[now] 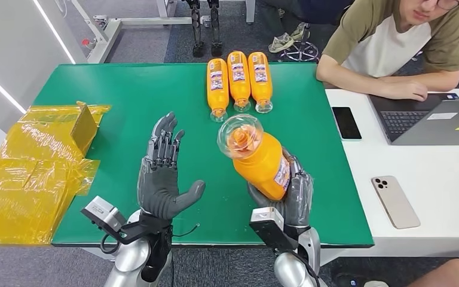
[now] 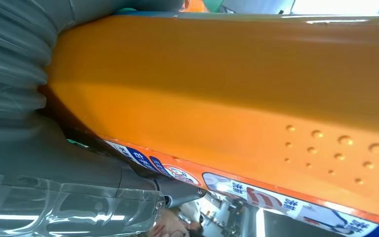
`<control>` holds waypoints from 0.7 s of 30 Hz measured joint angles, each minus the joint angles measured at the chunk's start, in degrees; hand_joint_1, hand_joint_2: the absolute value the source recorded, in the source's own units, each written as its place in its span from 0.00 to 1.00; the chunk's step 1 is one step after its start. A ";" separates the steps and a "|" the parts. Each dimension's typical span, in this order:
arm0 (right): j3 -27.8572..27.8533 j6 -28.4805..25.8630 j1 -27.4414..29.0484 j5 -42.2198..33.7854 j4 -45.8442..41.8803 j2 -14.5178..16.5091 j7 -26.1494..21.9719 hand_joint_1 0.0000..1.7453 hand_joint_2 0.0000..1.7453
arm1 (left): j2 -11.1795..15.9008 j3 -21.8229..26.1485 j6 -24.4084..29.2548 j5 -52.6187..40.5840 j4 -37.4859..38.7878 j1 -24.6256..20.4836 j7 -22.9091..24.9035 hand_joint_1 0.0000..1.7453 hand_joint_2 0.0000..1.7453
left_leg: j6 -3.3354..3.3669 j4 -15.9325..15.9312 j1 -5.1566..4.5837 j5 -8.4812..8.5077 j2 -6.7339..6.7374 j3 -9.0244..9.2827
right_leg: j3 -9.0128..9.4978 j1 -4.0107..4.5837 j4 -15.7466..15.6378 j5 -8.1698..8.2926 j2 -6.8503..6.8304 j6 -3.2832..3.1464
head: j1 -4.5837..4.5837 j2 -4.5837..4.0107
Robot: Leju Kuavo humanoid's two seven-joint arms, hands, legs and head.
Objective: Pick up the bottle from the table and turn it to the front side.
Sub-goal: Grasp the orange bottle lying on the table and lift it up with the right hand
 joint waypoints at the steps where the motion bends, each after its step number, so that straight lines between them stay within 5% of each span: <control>1: 0.22 0.00 -0.12 -0.01 0.01 0.00 0.04 1.00 1.00 | 0.00 -0.02 -0.07 -0.03 0.11 -0.04 0.01 0.00 1.00 | 0.00 0.00 0.00 0.00 -0.01 0.00 | 0.00 0.00 0.00 0.00 0.00 0.00 | 0.00 0.00; 16: 1.73 0.43 -0.99 -0.02 0.05 -0.02 0.46 1.00 1.00 | -0.03 -0.04 -1.81 0.10 0.63 -0.34 0.21 0.00 1.00 | 0.00 0.00 0.00 0.00 0.00 -0.01 | 0.00 0.00 0.00 0.00 0.00 0.00 | 0.00 0.00; 21: 4.92 4.45 -2.11 1.56 0.35 -0.11 4.46 1.00 1.00 | -0.25 -0.04 -3.99 0.33 0.63 -0.57 0.43 0.00 1.00 | 0.00 0.00 0.00 0.00 0.01 0.00 | 0.00 0.00 0.00 0.00 0.00 0.00 | -0.01 0.00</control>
